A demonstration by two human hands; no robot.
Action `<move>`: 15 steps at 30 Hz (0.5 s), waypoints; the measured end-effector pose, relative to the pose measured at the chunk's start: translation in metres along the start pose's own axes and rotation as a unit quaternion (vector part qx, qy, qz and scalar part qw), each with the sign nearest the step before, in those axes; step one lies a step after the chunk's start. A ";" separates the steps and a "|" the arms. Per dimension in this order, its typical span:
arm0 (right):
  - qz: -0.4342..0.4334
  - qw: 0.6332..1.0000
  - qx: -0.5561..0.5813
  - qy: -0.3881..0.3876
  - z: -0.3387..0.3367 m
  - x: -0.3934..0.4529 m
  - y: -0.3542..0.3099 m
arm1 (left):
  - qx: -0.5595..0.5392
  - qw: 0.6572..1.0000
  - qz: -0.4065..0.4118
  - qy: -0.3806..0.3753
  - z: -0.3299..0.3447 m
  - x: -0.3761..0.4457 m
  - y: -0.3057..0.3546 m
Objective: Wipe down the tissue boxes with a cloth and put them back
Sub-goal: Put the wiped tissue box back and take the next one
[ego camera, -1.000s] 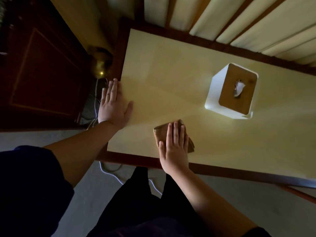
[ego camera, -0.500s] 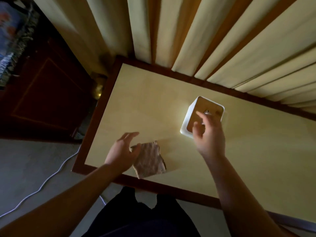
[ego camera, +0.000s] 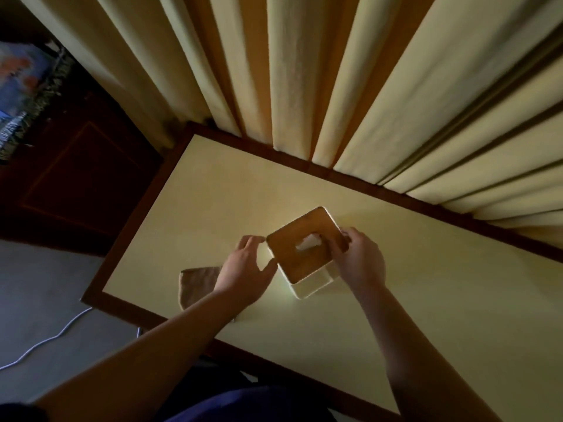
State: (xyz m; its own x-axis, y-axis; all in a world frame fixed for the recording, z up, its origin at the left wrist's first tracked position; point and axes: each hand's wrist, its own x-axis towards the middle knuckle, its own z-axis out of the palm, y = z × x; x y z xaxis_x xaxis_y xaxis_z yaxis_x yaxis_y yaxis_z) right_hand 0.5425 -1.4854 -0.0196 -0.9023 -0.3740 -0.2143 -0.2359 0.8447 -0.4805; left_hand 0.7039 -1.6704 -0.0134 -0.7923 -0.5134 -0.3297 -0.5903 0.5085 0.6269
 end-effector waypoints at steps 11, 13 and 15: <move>0.054 0.997 -0.013 -0.050 -0.013 -0.041 0.024 | 0.139 0.976 0.163 0.028 0.033 0.003 0.050; 0.020 0.999 -0.016 -0.042 -0.014 -0.039 0.025 | 0.158 0.972 0.170 0.028 0.039 0.006 0.054; -0.013 0.999 -0.028 -0.039 -0.013 -0.038 0.025 | 0.176 0.970 0.162 0.033 0.043 0.010 0.055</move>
State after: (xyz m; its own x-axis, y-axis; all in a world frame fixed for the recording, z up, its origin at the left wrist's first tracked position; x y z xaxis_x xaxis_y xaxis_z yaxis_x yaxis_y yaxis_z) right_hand 0.5658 -1.4453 -0.0120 -0.8653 -0.4233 -0.2685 -0.2811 0.8532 -0.4394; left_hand 0.6574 -1.6179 -0.0123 -0.9405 -0.3241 -0.1018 -0.3367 0.8491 0.4070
